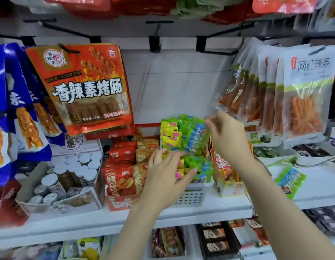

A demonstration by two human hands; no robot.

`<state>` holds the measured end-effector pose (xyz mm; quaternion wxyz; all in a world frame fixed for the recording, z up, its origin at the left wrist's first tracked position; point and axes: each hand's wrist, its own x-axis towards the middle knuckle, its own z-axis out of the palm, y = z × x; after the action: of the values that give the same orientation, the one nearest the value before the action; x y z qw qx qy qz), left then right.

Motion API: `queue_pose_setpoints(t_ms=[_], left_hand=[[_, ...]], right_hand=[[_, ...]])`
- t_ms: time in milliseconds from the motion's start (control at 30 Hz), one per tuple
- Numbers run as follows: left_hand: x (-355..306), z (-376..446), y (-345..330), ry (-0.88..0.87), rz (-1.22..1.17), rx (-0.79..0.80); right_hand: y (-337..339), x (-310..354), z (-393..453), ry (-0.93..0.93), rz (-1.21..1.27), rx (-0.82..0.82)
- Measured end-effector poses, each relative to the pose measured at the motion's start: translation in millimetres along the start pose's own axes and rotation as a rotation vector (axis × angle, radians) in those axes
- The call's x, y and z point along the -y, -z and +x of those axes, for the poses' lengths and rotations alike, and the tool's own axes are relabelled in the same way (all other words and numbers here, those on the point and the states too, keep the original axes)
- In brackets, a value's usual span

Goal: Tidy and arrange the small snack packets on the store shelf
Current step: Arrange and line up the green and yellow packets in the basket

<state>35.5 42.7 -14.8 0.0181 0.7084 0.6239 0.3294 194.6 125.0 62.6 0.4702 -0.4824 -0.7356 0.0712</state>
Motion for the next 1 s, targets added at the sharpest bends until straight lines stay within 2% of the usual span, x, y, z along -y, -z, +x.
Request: queue_pose_setpoints(t_ms=[167,233,433,600,800,900,1000], left_hand=[[1,-5,11,0.018,-0.06,0.092],[-2,-3,15,0.02,-0.074,0.095],[-6,-4,22,0.028,-0.175,0.124],[-26,-15,29,0.063,-0.418,-0.13],[-52,-23,24,0.3,-0.959,0.085],[-57,-27,20,0.357,-1.144,0.217],[-61,-30,18,0.446,-1.241,0.158]], right_hand=[[56,16,-2,-0.002,0.114,-0.293],[65,13,-9,-0.042,0.147,-0.349],[63,-14,-17,-0.197,0.34,-0.292],[82,-26,-10,-0.225,0.429,-0.29],[98,-16,-8,-0.247,0.605,-0.235],[97,-11,-10,-0.222,0.615,-0.159],[87,-13,-10,-0.231,0.493,-0.152]])
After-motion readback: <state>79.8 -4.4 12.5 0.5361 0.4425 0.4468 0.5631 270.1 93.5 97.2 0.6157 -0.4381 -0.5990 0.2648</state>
